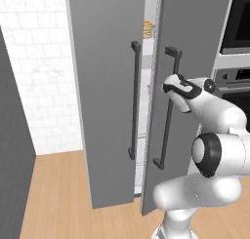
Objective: Take the strawberry from the fridge and place it on top of the pancake, located on the dining counter.
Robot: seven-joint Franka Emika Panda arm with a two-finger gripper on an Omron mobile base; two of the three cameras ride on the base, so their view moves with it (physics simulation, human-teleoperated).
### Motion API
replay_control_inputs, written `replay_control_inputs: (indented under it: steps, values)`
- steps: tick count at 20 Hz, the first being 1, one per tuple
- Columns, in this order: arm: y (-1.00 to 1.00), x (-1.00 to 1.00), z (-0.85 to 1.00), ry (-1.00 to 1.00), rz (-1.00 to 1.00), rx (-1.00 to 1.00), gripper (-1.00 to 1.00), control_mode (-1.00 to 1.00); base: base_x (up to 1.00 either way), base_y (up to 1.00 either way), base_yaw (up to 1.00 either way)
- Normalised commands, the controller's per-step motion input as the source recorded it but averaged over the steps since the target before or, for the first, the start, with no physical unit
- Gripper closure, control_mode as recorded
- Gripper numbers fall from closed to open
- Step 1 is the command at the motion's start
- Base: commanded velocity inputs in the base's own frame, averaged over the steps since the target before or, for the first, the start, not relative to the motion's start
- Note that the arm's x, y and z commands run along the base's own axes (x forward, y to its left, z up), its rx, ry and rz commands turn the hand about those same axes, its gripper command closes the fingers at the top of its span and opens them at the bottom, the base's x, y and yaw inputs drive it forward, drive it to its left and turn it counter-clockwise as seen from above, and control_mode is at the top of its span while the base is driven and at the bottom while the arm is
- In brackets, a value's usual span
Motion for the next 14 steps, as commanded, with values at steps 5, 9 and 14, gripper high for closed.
replay_control_inputs:
  steps: [5, 9, 14]
  values:
    - [-0.83, -0.81, 0.00, -0.06, 0.10, 0.09, 1.00, -1.00, 0.00, 0.00, 0.00]
    - [-0.17, -0.16, -0.21, 0.06, 0.01, -0.04, -1.00, -1.00, 0.00, 0.00, 0.00]
    - [-0.38, -0.10, 0.35, 0.05, 0.00, -0.01, -1.00, -1.00, 0.00, 0.00, 0.00]
